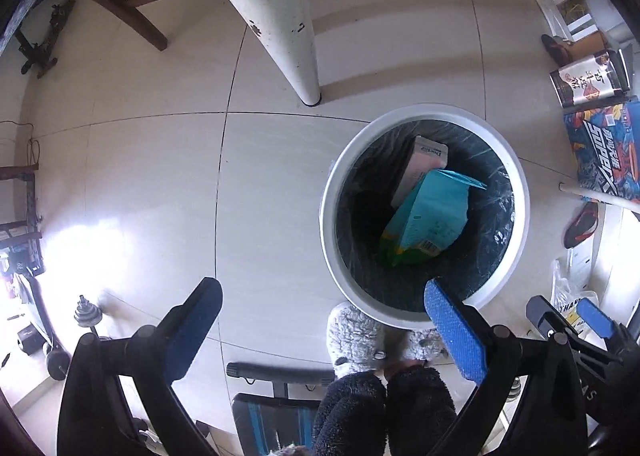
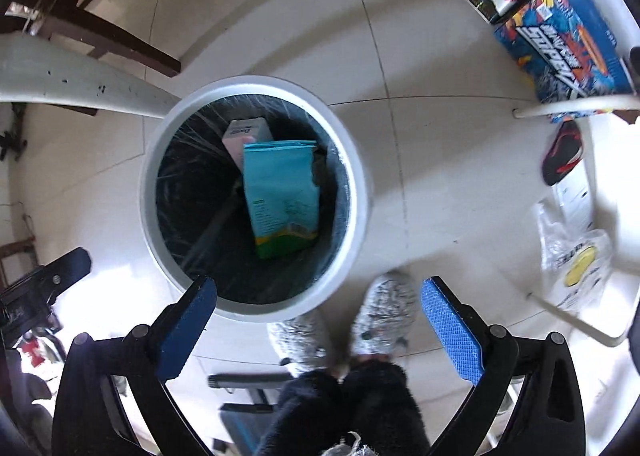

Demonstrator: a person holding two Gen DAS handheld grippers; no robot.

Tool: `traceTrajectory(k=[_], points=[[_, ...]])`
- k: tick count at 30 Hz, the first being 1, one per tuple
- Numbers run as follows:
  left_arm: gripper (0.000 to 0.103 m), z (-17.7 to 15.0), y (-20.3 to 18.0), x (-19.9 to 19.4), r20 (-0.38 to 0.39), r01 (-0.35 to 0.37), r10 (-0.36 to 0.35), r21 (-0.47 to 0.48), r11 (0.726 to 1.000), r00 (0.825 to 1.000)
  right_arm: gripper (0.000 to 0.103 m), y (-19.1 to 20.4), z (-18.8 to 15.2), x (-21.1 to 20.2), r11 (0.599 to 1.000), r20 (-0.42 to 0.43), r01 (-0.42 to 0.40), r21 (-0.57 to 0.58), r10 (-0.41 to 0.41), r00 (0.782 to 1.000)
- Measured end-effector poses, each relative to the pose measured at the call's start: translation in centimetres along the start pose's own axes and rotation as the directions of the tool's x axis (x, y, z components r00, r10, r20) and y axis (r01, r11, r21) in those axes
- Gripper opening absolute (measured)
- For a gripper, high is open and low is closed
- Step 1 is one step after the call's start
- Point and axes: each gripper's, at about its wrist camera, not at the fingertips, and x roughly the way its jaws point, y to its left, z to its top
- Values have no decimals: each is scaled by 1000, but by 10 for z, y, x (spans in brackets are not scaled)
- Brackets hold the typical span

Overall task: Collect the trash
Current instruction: 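Carry the bag and black lid to the bin and release both, then grasp the white medicine box with the right tool while the left tool grasps the blister pack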

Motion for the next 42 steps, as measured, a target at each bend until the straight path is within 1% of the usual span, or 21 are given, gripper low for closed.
traceTrajectory(k=[2, 8, 12, 19, 24, 34, 36, 38, 41, 42], points=[[103, -3, -3, -6, 8, 1, -1, 5, 1000, 1000, 103, 0, 0, -3, 1000, 7, 19, -6, -18, 1000], [103, -14, -12, -34, 33, 15, -16, 22, 1000, 999, 103, -3, -3, -27, 1000, 31, 29, -9, -29, 999], [103, -24, -14, -59, 48, 25, -27, 29, 999, 998, 103, -5, -10, -55, 999, 54, 32, -22, -31, 998], [103, -50, -17, -111, 64, 55, -57, 43, 998, 996, 103, -4, -28, -118, 999, 92, 19, -48, -14, 996], [103, -70, -15, -159, 70, 75, -78, 52, 996, 994, 103, -5, -48, -178, 999, 108, -1, -49, 7, 994], [103, -105, -11, -269, 123, 112, -123, 97, 989, 985, 103, -2, -89, -313, 998, 148, -40, -50, 47, 988], [103, -109, -10, -295, 146, 126, -140, 104, 987, 979, 103, -2, -96, -339, 998, 152, -53, -42, 59, 987], [103, -110, -10, -323, 186, 113, -132, 113, 987, 974, 103, -2, -101, -363, 997, 158, -66, -32, 70, 985], [103, -102, -14, -367, 264, 101, -133, 134, 986, 955, 103, -1, -105, -404, 996, 183, -92, -9, 92, 979], [103, -95, -17, -384, 300, 88, -128, 142, 986, 945, 103, -1, -104, -418, 995, 197, -103, -2, 102, 975]])
